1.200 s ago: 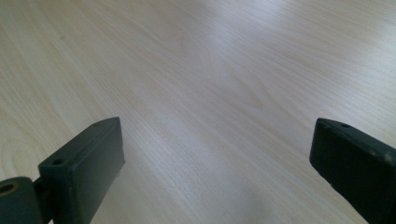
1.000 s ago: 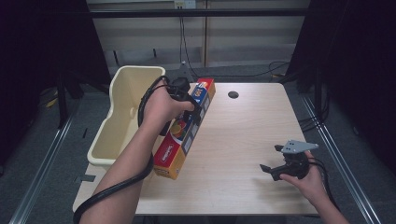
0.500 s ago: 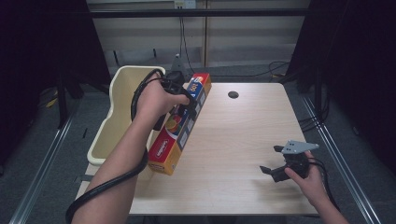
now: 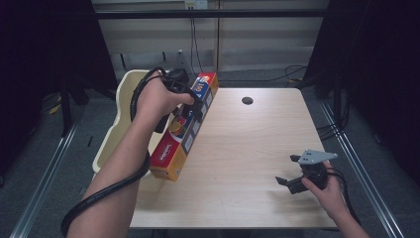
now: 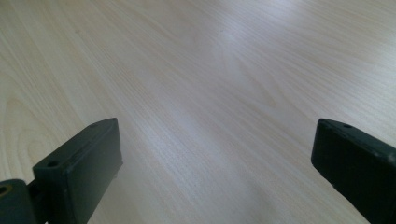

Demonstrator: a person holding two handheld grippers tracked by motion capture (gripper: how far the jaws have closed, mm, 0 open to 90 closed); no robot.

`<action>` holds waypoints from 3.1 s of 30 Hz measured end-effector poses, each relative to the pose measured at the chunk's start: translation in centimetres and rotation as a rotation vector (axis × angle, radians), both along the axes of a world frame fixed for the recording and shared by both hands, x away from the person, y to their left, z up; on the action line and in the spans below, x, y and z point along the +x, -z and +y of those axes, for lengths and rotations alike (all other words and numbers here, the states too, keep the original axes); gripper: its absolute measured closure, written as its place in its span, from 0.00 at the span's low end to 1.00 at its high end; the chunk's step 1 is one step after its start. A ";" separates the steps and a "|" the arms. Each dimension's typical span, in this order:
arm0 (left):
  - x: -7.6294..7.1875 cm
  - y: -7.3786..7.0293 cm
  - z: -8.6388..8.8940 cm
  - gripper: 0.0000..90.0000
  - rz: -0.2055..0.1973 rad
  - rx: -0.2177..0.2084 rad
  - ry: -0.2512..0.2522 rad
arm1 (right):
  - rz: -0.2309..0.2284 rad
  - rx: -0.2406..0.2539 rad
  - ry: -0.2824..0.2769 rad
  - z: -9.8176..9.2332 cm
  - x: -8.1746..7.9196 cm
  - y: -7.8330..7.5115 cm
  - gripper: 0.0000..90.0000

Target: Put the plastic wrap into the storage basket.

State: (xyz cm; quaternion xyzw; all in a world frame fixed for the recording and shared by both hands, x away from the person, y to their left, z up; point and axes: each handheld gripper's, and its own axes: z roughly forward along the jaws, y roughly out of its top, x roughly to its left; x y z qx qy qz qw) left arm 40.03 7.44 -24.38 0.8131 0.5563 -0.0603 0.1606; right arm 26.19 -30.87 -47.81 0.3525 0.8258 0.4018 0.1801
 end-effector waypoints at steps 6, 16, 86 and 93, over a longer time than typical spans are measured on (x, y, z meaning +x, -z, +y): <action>0.2 -0.6 0.4 0.45 0.001 0.000 -0.005 | -0.010 -0.004 0.003 -0.1 0.1 0.0 0.02; 0.2 -1.4 1.7 0.45 -0.008 -0.009 -0.033 | -0.002 0.003 0.002 -0.1 0.0 0.0 0.02; 0.1 -3.6 11.0 0.45 -0.040 0.028 -0.204 | -0.002 -0.005 -0.001 0.1 0.1 0.2 0.02; 0.1 -3.7 11.4 0.45 -0.043 0.036 -0.218 | 0.002 -0.006 0.002 0.1 0.1 0.2 0.02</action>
